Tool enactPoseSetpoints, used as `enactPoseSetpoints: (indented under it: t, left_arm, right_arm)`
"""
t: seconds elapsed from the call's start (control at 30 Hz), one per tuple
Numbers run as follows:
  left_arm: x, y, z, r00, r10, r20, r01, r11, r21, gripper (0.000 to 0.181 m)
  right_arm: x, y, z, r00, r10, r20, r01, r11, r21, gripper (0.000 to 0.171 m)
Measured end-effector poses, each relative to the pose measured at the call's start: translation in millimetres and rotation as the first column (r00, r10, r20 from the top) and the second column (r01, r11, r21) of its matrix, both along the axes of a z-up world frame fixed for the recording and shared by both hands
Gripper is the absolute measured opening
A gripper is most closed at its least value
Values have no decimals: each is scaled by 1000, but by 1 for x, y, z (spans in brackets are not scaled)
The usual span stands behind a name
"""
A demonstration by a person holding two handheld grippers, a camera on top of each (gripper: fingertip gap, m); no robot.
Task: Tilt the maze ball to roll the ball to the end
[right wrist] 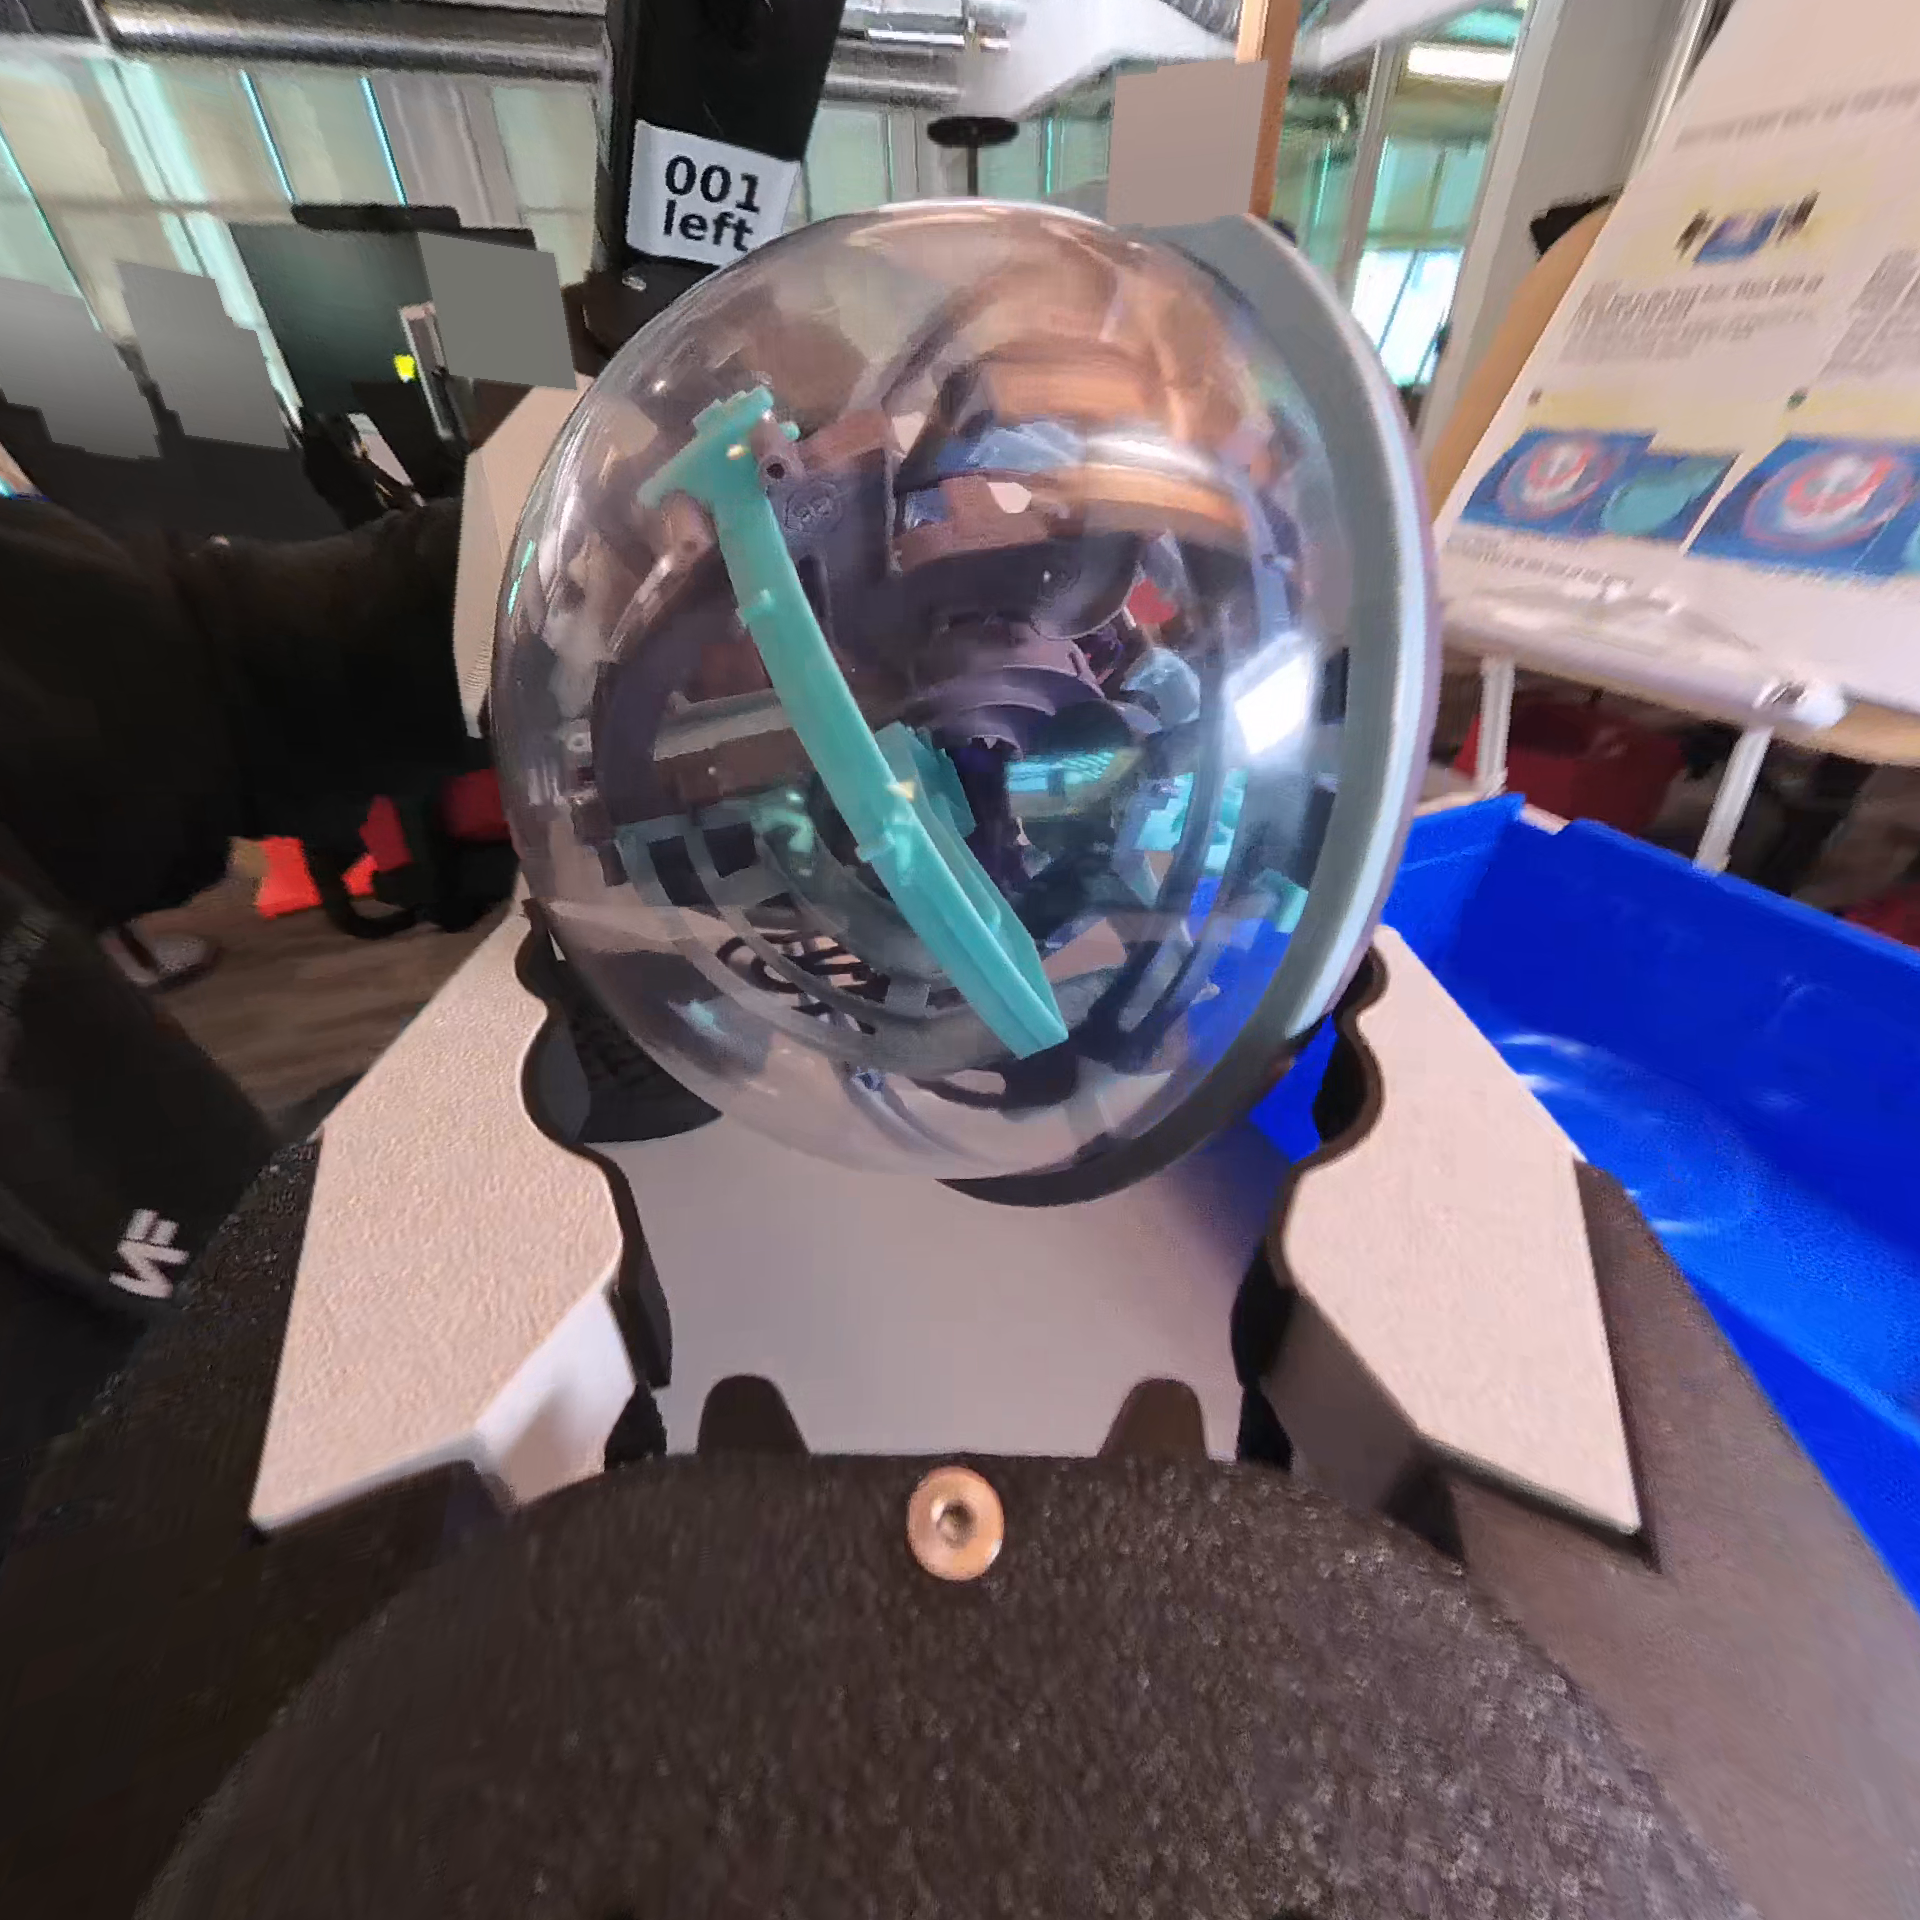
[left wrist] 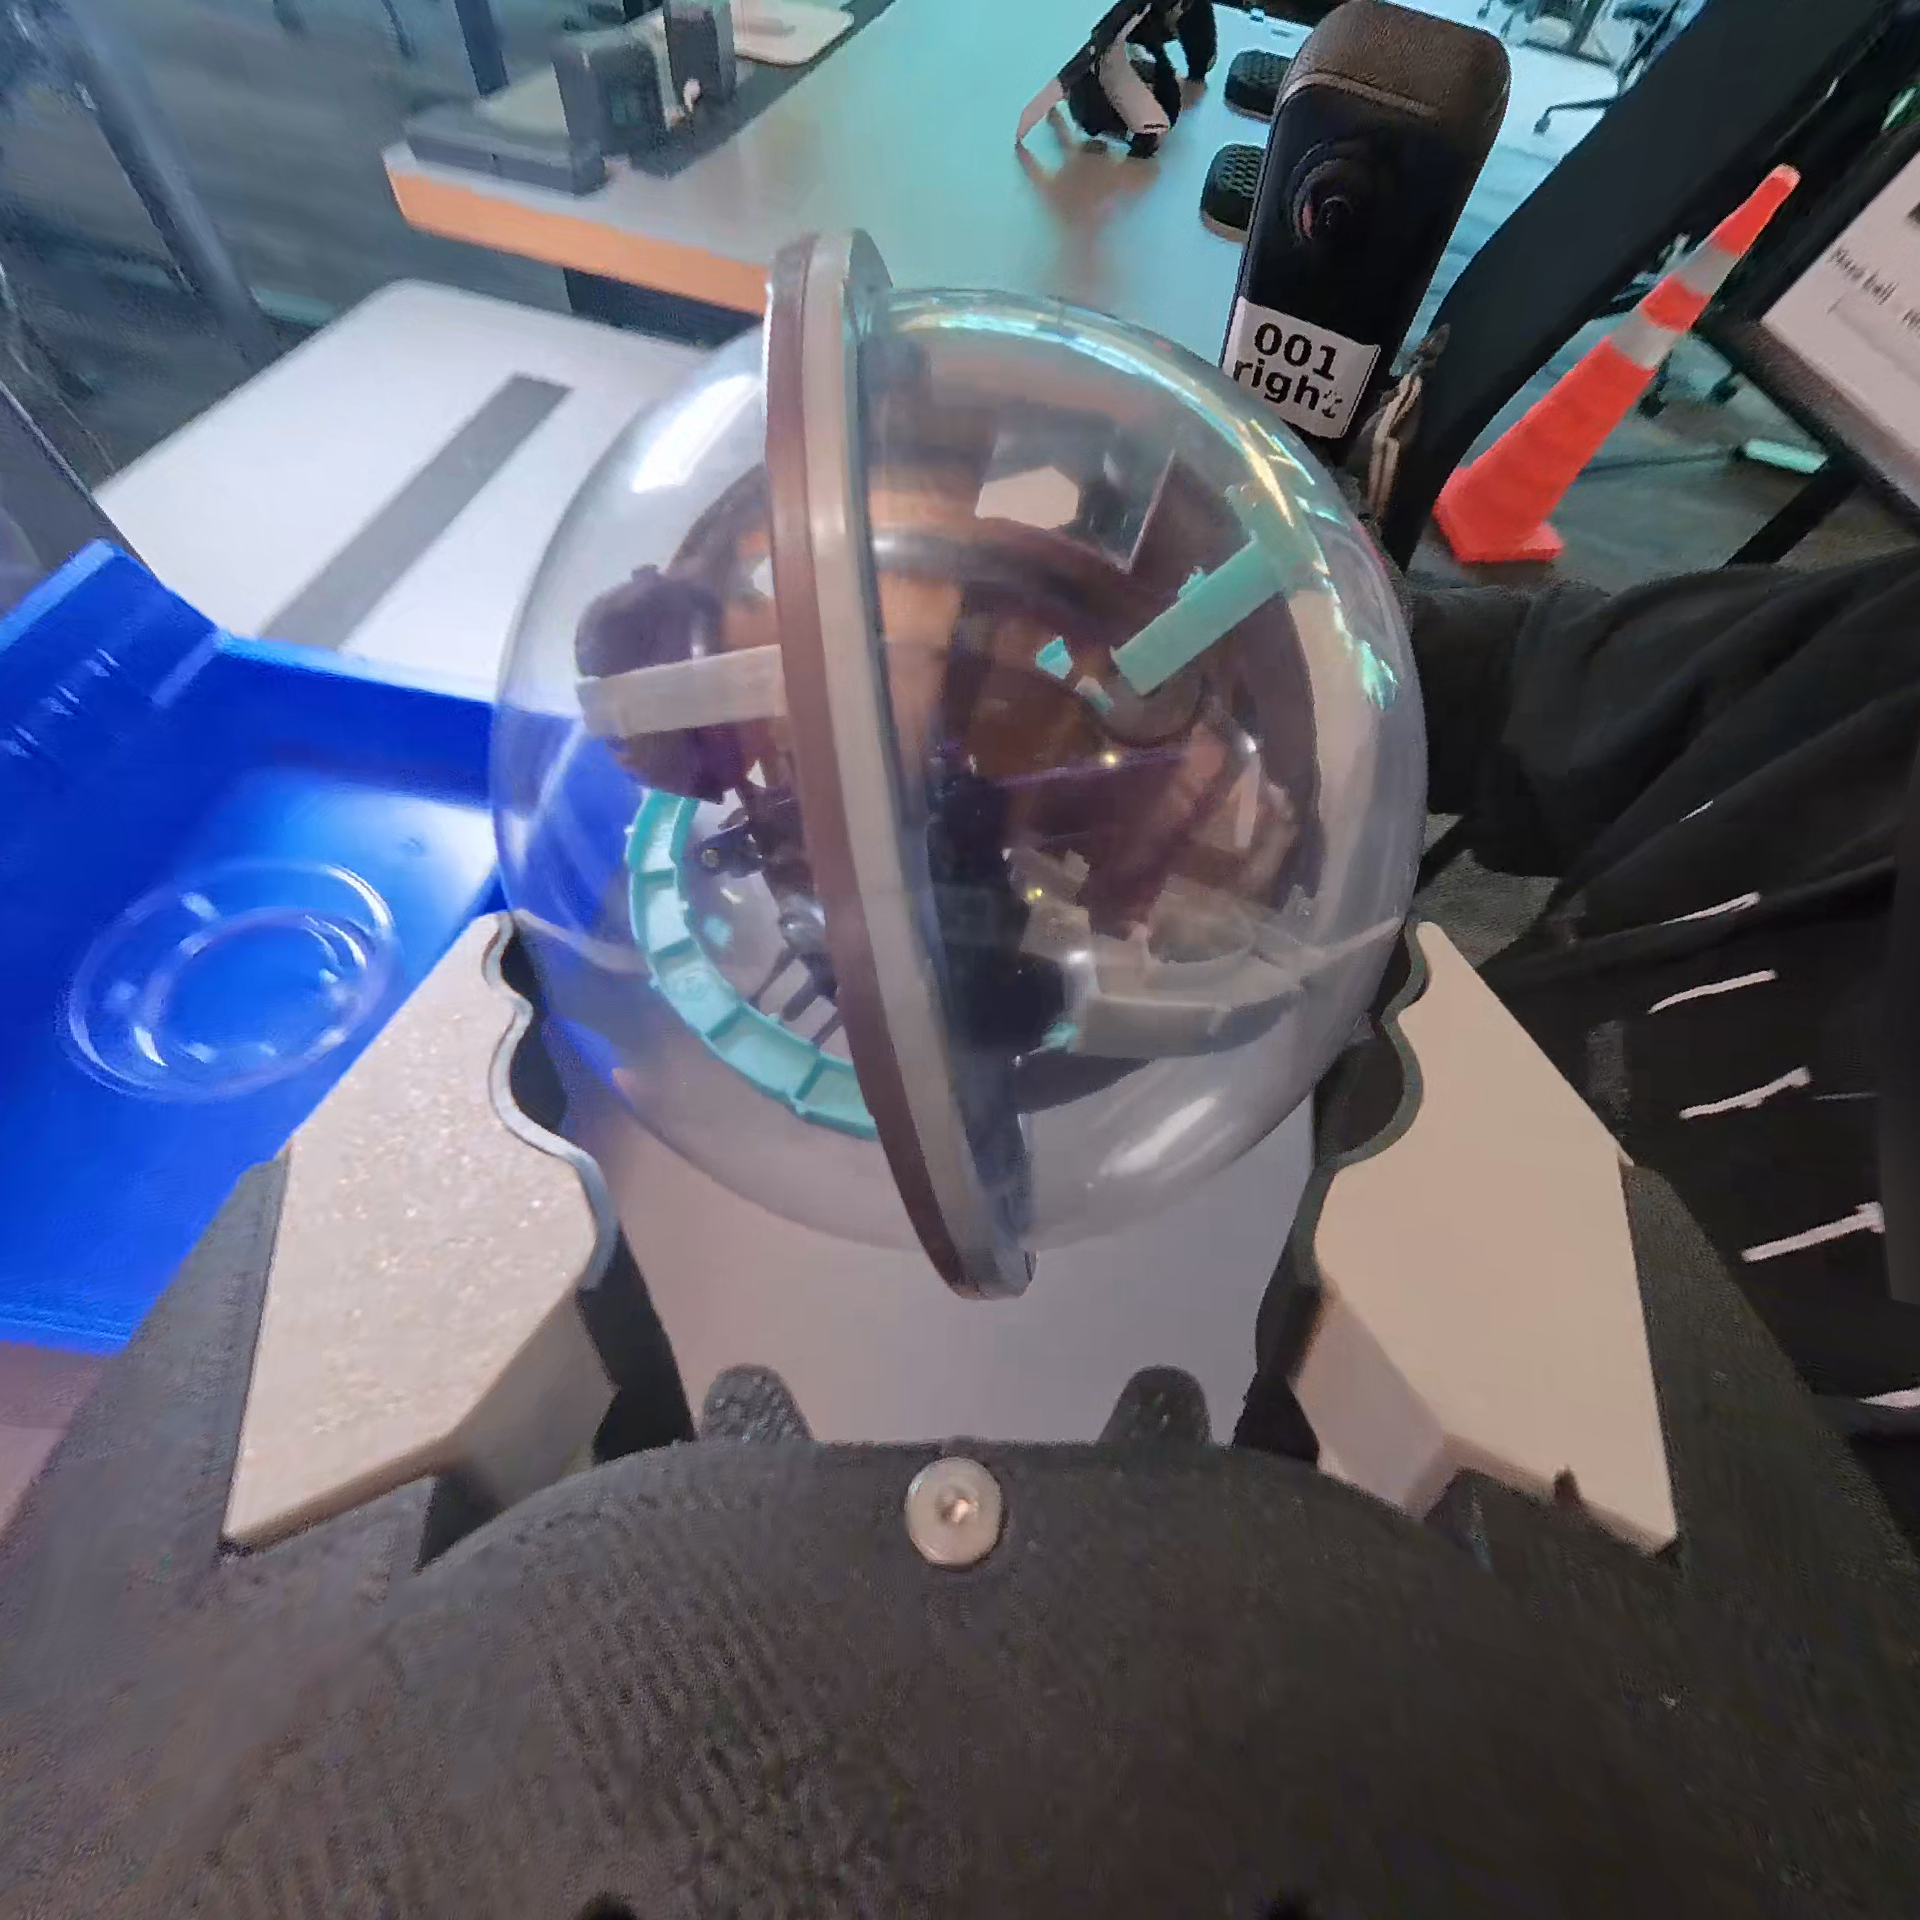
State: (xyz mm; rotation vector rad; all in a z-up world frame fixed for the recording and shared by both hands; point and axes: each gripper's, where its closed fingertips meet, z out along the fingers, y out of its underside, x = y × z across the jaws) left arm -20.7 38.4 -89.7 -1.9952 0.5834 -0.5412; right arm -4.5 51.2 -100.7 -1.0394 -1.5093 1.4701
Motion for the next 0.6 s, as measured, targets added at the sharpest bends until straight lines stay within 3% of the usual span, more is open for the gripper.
enactPoseSetpoints:
  t: [0.27,0.6]
  left_arm:
    - [-4,-4,-32,966,112,232,-43,958,-285,154]
    - [-7,13,-56,933,201,300,-124,958,-258,153]
  right_arm:
    - [-2,-9,-35,965,110,239,-27,945,-326,143]
    - [3,-24,-81,878,328,347,-17,748,-663,141]
